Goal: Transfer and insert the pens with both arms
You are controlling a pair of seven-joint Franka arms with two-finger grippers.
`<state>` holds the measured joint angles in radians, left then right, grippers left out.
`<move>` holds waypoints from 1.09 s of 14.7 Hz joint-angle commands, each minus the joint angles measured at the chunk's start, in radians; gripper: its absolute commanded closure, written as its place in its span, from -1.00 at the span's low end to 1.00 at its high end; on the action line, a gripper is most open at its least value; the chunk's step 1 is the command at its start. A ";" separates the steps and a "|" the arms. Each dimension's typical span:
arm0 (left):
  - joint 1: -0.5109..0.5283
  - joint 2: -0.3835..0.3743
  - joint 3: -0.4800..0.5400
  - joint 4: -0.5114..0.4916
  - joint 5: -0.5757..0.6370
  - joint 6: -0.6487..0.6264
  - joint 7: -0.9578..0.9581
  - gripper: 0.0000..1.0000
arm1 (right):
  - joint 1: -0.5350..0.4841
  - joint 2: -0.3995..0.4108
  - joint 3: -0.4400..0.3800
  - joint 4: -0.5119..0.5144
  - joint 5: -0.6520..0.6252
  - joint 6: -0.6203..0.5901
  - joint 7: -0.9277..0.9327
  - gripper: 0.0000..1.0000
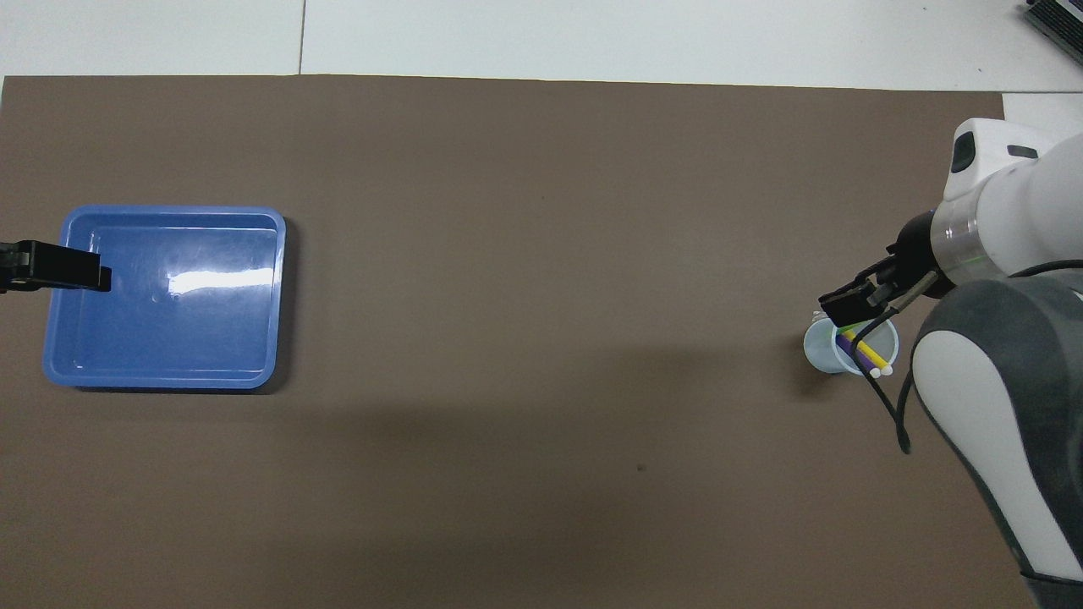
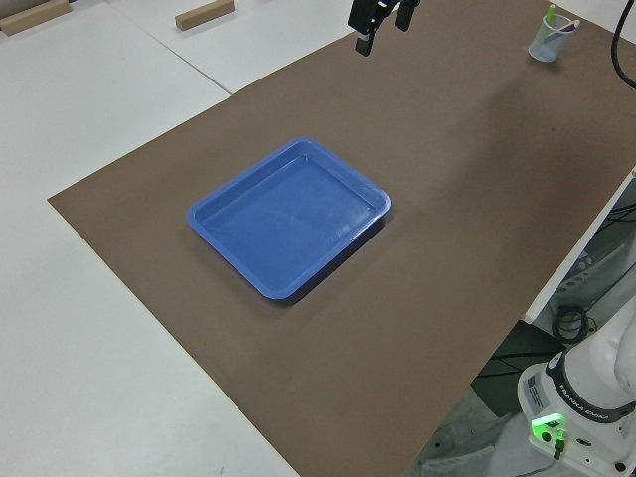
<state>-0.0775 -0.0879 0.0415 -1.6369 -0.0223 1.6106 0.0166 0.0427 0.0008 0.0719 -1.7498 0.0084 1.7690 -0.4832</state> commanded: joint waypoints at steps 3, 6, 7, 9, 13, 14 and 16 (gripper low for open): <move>-0.021 -0.003 0.015 -0.008 0.022 0.009 -0.003 -1.00 | -0.011 -0.008 0.000 0.019 0.018 -0.026 0.018 -1.00; -0.019 -0.004 0.014 -0.011 0.022 0.008 -0.003 -1.00 | -0.014 -0.008 -0.004 0.024 0.010 -0.033 0.020 -1.00; -0.019 -0.006 0.014 -0.011 0.022 0.008 -0.003 -1.00 | -0.015 -0.008 -0.006 0.024 0.010 -0.040 0.020 -1.00; -0.018 -0.007 0.015 -0.012 0.022 0.009 -0.003 -1.00 | -0.017 -0.008 -0.008 0.024 0.010 -0.043 0.023 -1.00; -0.013 -0.007 0.015 -0.012 0.022 0.012 -0.003 -1.00 | -0.017 -0.007 -0.008 0.026 0.010 -0.037 0.069 -1.00; -0.011 -0.007 0.015 -0.012 0.022 0.012 -0.003 -1.00 | -0.018 -0.007 -0.008 0.026 0.010 -0.034 0.071 -1.00; -0.010 -0.007 0.017 -0.012 0.022 0.012 0.000 -1.00 | -0.027 -0.005 -0.006 0.029 0.010 -0.026 0.072 -1.00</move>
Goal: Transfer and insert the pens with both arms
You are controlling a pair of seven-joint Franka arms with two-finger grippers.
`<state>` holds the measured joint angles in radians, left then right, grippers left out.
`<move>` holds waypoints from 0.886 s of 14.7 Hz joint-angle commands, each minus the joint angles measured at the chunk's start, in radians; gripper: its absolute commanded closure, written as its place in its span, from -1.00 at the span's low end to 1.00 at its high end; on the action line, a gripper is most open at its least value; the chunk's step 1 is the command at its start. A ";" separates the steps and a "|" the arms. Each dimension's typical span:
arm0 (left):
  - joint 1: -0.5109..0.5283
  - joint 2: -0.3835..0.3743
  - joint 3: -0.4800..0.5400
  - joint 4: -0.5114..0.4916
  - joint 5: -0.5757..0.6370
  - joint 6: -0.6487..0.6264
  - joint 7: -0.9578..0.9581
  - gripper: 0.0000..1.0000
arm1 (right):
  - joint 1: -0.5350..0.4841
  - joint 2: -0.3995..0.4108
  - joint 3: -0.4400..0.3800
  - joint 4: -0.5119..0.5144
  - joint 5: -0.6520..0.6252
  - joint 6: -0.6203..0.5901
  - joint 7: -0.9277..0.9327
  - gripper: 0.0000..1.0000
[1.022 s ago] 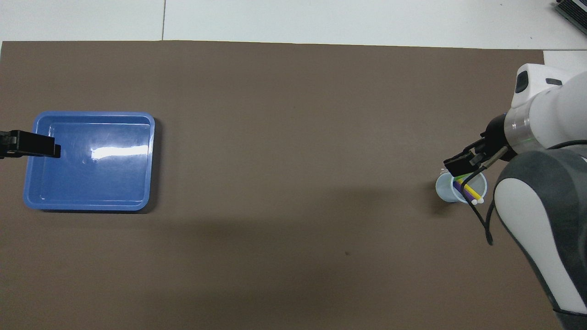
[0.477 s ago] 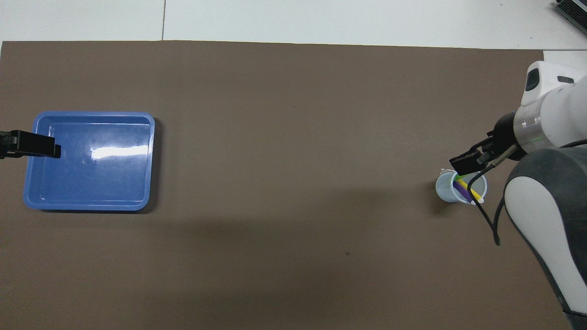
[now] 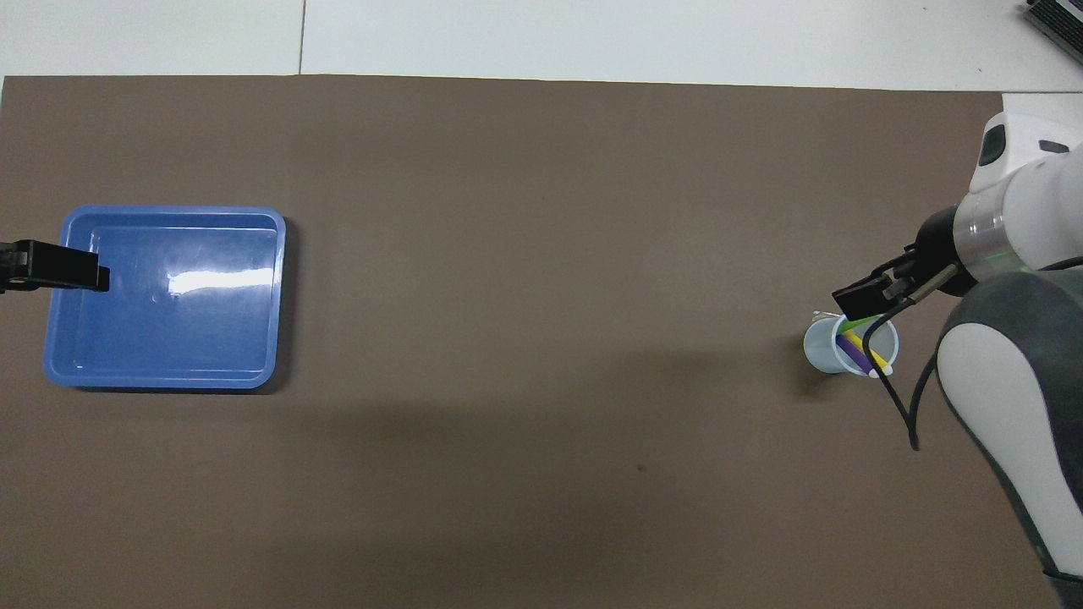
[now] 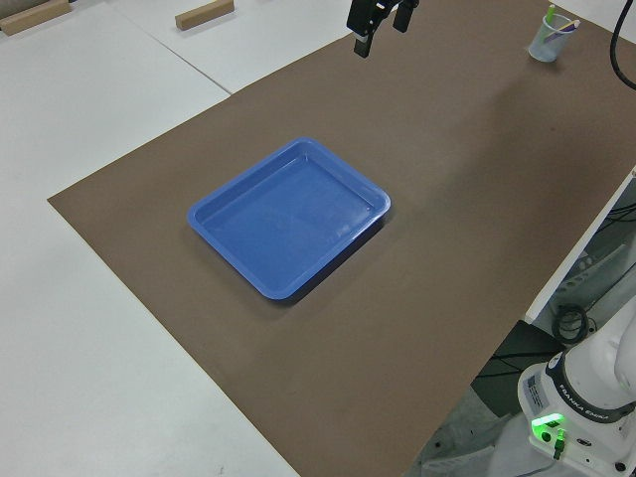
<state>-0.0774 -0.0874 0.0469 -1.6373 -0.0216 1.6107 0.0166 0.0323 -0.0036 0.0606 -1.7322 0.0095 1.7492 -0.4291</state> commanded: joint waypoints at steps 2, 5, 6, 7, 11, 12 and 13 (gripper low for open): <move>-0.009 -0.009 0.011 -0.012 0.022 0.012 0.002 -1.00 | -0.017 -0.001 0.005 0.014 0.006 -0.010 0.045 -1.00; -0.009 -0.009 0.011 -0.012 0.022 0.012 0.000 -1.00 | -0.035 0.004 0.005 0.022 0.017 -0.027 0.059 -1.00; -0.010 -0.009 0.011 -0.012 0.022 0.012 0.000 -1.00 | -0.038 0.004 0.005 0.022 0.018 -0.025 0.059 -1.00; -0.010 -0.009 0.013 -0.012 0.022 0.012 0.000 -1.00 | -0.038 0.005 0.002 0.025 0.009 -0.033 0.059 -1.00; -0.010 -0.008 0.013 -0.012 0.023 0.011 0.000 -1.00 | -0.041 0.017 -0.015 0.117 -0.003 -0.138 0.085 -1.00; -0.009 -0.008 0.013 -0.012 0.023 0.011 0.000 -1.00 | -0.040 0.017 -0.022 0.118 -0.002 -0.140 0.105 -1.00; -0.009 -0.008 0.013 -0.012 0.023 0.012 0.000 -1.00 | -0.038 0.017 -0.037 0.117 0.000 -0.140 0.122 -1.00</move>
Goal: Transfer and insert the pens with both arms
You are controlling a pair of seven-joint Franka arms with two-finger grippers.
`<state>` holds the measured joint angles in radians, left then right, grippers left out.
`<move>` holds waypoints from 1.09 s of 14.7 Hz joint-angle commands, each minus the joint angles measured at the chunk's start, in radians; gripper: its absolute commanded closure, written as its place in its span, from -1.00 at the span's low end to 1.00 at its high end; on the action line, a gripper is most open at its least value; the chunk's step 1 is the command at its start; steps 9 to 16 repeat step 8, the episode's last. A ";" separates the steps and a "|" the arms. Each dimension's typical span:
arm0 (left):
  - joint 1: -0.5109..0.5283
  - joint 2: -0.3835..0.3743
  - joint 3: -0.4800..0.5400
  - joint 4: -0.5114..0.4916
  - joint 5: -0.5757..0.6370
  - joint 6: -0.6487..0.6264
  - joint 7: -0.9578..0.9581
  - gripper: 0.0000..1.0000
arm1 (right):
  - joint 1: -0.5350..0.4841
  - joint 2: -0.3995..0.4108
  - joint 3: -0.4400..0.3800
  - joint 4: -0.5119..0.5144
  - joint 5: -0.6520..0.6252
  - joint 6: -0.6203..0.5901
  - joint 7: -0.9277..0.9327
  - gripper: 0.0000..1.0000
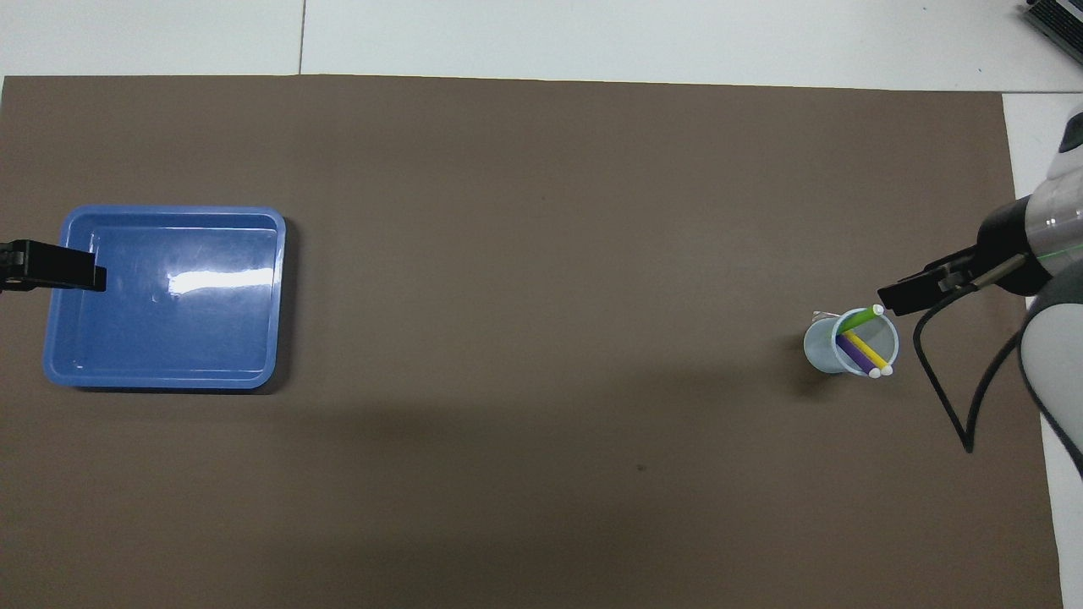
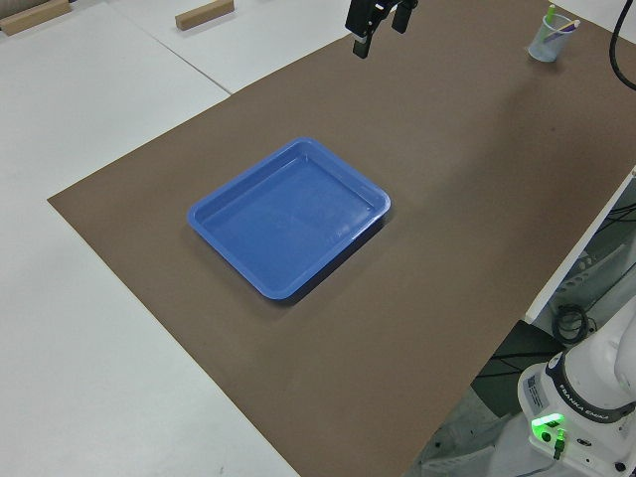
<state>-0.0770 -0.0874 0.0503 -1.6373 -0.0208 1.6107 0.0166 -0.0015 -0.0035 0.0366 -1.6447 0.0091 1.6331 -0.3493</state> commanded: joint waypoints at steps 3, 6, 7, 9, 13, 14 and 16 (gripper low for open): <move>-0.009 -0.008 0.010 -0.012 0.024 0.012 0.000 -1.00 | -0.003 0.016 -0.020 0.028 0.003 -0.024 0.059 -1.00; -0.009 -0.008 0.010 -0.012 0.024 0.014 0.000 -1.00 | -0.003 0.017 -0.020 0.028 0.003 -0.024 0.061 -1.00; -0.009 -0.009 0.010 -0.012 0.024 0.014 0.000 -1.00 | -0.002 0.017 -0.020 0.028 0.003 -0.024 0.059 -1.00; -0.009 -0.008 0.008 -0.012 0.024 0.014 0.000 -1.00 | -0.003 0.017 -0.020 0.028 0.003 -0.024 0.061 -1.00; -0.009 -0.008 0.008 -0.012 0.024 0.014 0.000 -1.00 | -0.003 0.017 -0.020 0.028 0.003 -0.024 0.061 -1.00; -0.009 -0.008 0.008 -0.012 0.024 0.014 0.000 -1.00 | -0.003 0.017 -0.020 0.028 0.003 -0.024 0.061 -1.00; -0.009 -0.008 0.008 -0.012 0.024 0.014 0.000 -1.00 | -0.003 0.017 -0.020 0.028 0.003 -0.024 0.061 -1.00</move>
